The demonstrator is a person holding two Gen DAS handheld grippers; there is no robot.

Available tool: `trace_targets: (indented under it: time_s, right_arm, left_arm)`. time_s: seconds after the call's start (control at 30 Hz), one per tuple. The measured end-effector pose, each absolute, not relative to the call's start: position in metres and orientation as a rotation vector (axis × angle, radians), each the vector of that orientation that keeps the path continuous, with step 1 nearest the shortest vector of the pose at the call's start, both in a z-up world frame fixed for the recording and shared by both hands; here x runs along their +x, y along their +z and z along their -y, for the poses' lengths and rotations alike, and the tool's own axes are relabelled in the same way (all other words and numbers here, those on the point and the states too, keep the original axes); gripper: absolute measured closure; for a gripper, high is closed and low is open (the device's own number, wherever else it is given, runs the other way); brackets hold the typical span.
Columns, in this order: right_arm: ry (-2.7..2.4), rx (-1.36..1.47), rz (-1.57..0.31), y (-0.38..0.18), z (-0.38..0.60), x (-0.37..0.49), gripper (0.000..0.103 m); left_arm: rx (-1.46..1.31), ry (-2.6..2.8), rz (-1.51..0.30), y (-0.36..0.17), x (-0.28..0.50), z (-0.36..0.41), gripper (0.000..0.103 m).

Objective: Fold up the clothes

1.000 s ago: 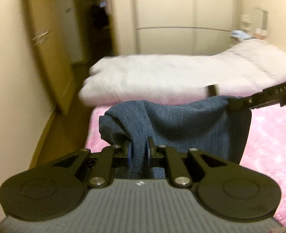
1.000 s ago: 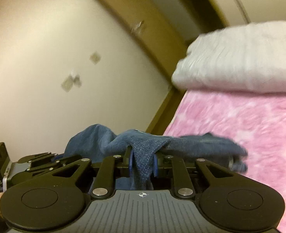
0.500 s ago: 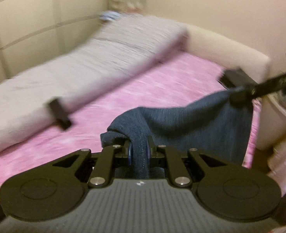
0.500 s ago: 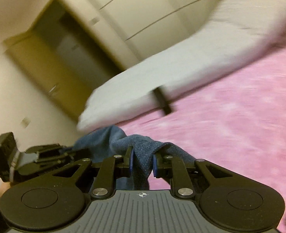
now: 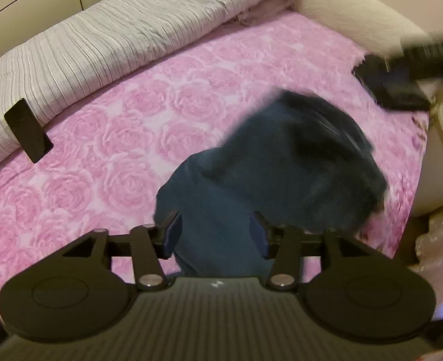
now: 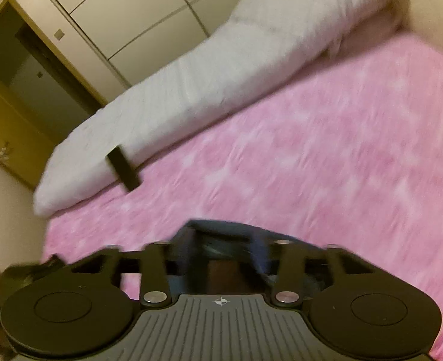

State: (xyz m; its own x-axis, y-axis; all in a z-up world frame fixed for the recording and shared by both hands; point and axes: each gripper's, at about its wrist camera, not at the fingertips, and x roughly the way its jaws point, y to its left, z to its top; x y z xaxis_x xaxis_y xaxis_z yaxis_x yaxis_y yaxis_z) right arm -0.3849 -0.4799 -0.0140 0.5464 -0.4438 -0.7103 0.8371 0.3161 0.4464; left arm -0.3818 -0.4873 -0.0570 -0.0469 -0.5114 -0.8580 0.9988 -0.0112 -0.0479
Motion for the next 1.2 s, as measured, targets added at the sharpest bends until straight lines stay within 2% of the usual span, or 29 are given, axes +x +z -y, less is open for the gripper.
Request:
trace_targets:
  time_s: [0.03, 0.1, 0.43, 0.67, 0.93, 1.07, 1.1, 1.13, 1.17, 1.2]
  right_arm:
    - [-0.909, 0.877, -0.512, -0.014, 0.485, -0.389, 0.035]
    - [-0.94, 0.847, -0.52, -0.016, 0.491, -0.398, 0.035]
    - [-1.091, 0.866, -0.802, -0.08, 0.459, -0.431, 0.035]
    - [-1.072, 0.804, -0.926, -0.14, 0.486, -0.45, 0.035]
    - [-0.96, 1.138, -0.852, -0.244, 0.556, -0.496, 0.035]
    - [-0.905, 1.273, -0.754, -0.27, 0.573, -0.511, 0.035]
    - [-0.902, 1.32, -0.719, -0.275, 0.577, -0.518, 0.036]
    - [-0.907, 1.368, -0.682, -0.279, 0.581, -0.524, 0.037]
    - [-0.912, 1.395, -0.663, -0.279, 0.587, -0.529, 0.052]
    - [-0.911, 1.408, -0.656, -0.277, 0.593, -0.532, 0.058]
  left_arm:
    - [0.796, -1.446, -0.836, -0.06, -0.386, 0.482, 0.05]
    - [0.829, -1.445, -0.84, -0.072, -0.392, 0.472, 0.049]
    - [0.892, -1.567, -0.864, -0.157, -0.43, 0.457, 0.05]
    - [1.031, -1.671, -0.726, -0.182, -0.491, 0.478, 0.05]
    - [1.13, -1.609, -0.575, -0.203, -0.544, 0.535, 0.049]
    - [1.238, -1.534, -0.524, -0.221, -0.557, 0.571, 0.05]
    - [1.26, -1.514, -0.546, -0.228, -0.554, 0.581, 0.051]
    - [1.281, -1.514, -0.563, -0.231, -0.553, 0.588, 0.063]
    - [1.301, -1.514, -0.579, -0.235, -0.551, 0.595, 0.071]
    - [1.322, -1.514, -0.596, -0.238, -0.55, 0.602, 0.08]
